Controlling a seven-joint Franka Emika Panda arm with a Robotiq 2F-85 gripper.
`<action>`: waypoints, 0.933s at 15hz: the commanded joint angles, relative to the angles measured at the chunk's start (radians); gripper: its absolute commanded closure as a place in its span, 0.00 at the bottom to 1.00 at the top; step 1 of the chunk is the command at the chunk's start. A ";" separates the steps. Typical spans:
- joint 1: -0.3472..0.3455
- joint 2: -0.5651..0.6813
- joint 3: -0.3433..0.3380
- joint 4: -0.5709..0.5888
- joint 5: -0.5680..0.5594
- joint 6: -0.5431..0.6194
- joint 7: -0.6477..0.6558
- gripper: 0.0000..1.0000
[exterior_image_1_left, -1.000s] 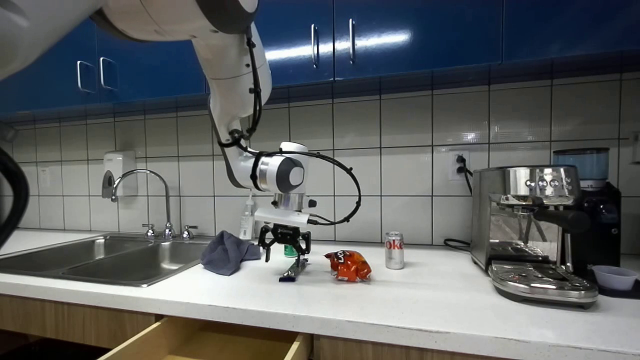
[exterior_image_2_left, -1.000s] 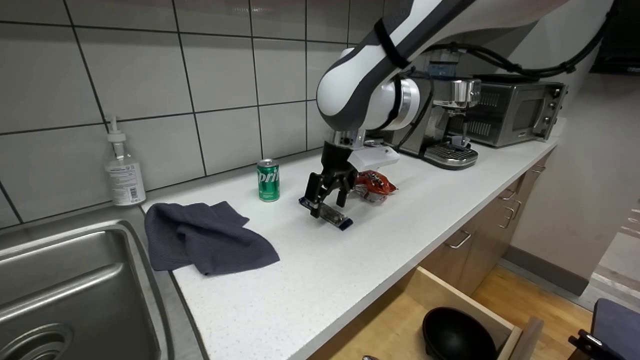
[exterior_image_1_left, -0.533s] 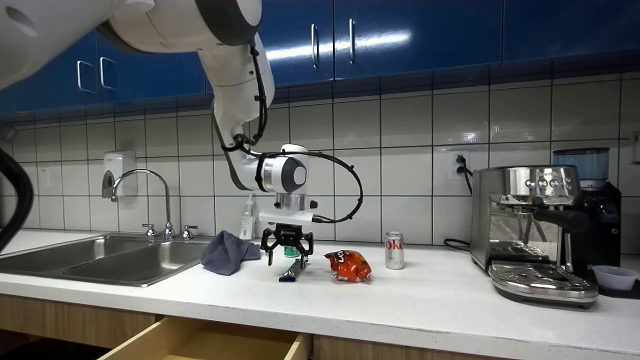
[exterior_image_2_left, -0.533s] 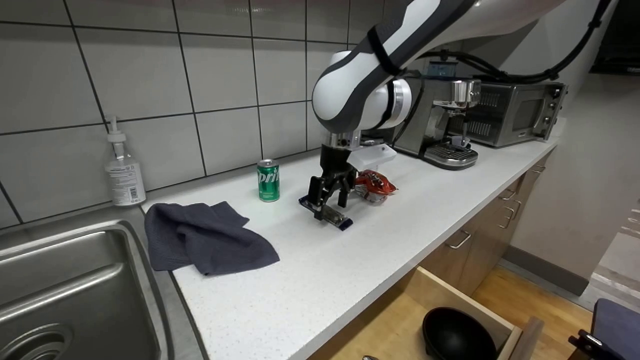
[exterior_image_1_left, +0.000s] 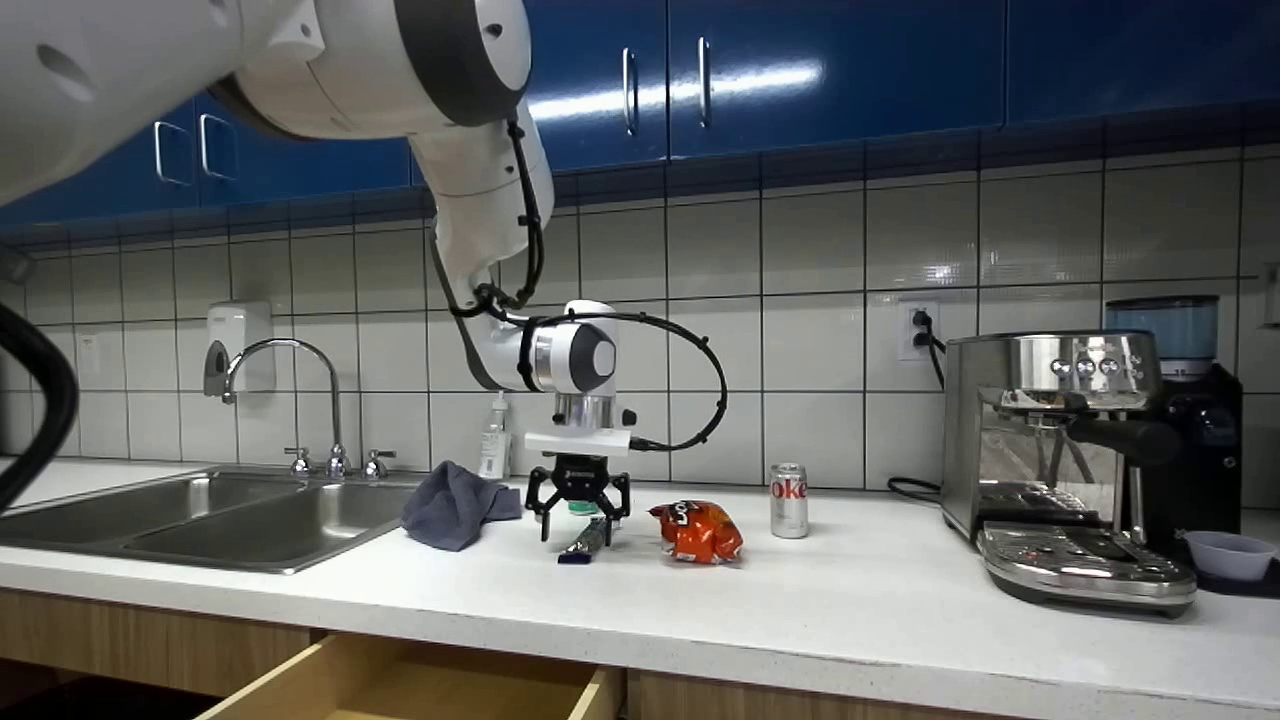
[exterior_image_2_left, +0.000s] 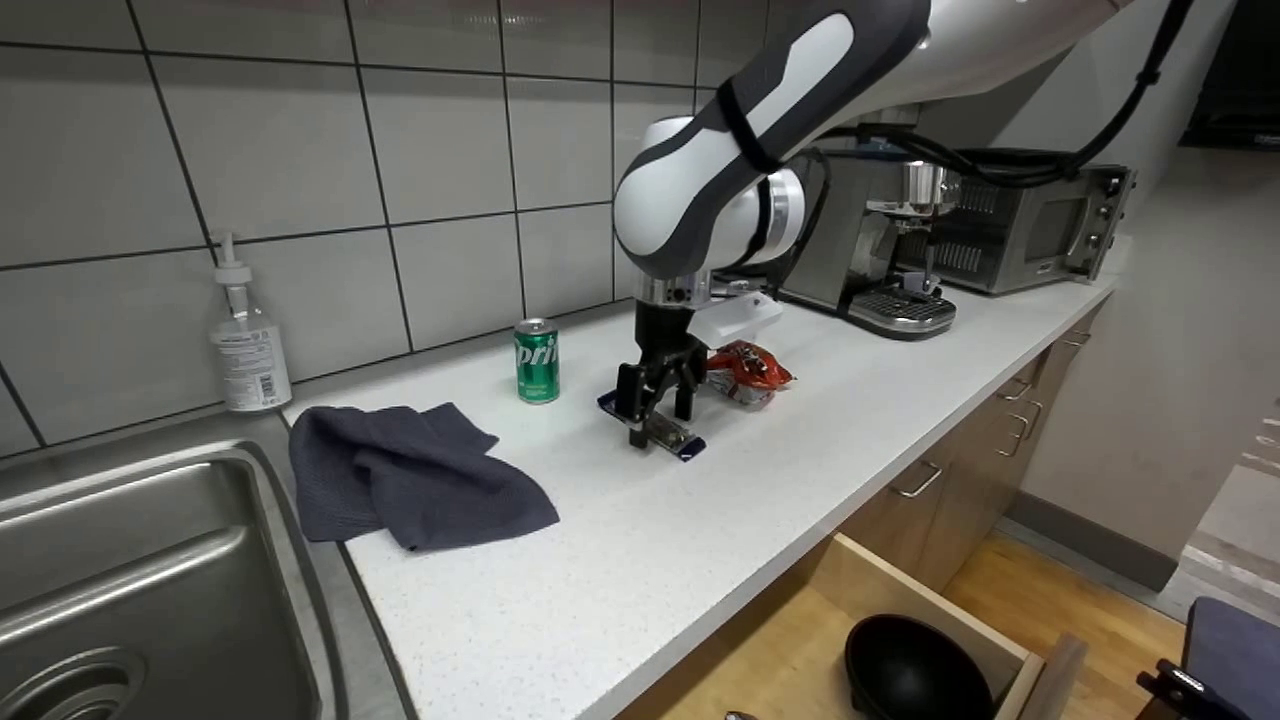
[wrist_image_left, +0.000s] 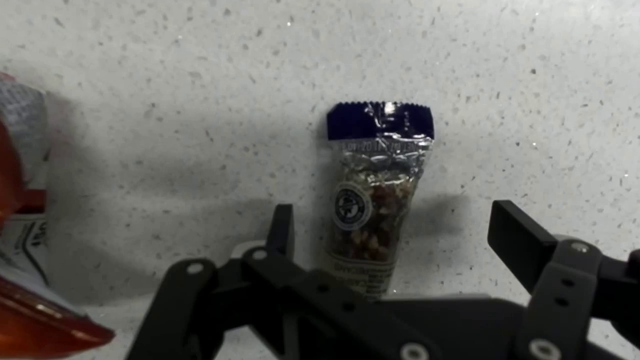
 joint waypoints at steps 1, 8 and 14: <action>0.015 0.032 -0.011 0.065 -0.025 -0.058 0.015 0.00; 0.020 0.039 -0.016 0.081 -0.037 -0.055 0.014 0.58; 0.026 0.001 -0.015 0.062 -0.049 -0.039 0.015 0.91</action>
